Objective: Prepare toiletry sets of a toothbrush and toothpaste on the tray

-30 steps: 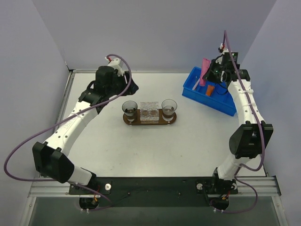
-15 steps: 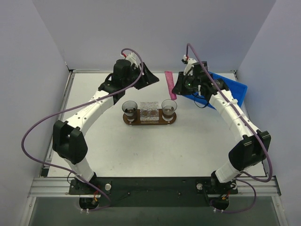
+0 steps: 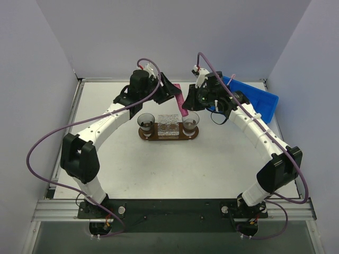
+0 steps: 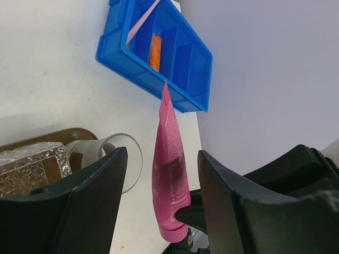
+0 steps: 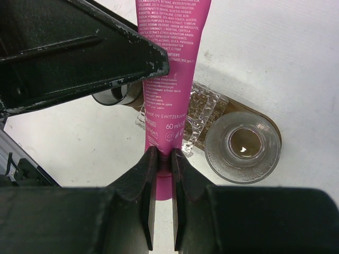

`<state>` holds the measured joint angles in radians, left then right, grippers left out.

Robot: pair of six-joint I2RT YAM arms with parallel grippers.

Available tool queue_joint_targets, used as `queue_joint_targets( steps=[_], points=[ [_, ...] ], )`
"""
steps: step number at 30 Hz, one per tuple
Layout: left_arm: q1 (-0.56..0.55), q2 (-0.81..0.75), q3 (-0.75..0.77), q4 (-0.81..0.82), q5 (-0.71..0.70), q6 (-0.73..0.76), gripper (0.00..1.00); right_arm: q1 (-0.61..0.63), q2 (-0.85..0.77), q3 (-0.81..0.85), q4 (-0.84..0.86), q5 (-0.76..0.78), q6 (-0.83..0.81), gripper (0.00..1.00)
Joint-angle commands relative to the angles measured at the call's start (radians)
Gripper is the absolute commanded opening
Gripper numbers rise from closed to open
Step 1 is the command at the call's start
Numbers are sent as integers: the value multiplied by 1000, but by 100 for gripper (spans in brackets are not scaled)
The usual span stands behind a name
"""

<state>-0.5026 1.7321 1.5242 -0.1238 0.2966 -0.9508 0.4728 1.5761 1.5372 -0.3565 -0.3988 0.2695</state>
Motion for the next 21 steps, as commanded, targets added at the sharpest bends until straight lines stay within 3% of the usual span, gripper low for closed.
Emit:
queue_joint_targets(
  steps=[1, 14, 19, 21],
  points=[
    [-7, -9, 1, 75, 30, -34, 64, 12, -27, 37, 51, -18, -9, 0],
    [-8, 9, 5, 156, 127, -62, 20, 23, -21, 24, 47, -21, -15, 1],
    [-4, -16, -33, 193, 147, -29, 9, 13, -36, 34, 34, -46, -18, 36],
    [-1, -29, -48, 220, 179, -16, 8, -11, -53, 40, 27, -69, -13, 41]
  ],
)
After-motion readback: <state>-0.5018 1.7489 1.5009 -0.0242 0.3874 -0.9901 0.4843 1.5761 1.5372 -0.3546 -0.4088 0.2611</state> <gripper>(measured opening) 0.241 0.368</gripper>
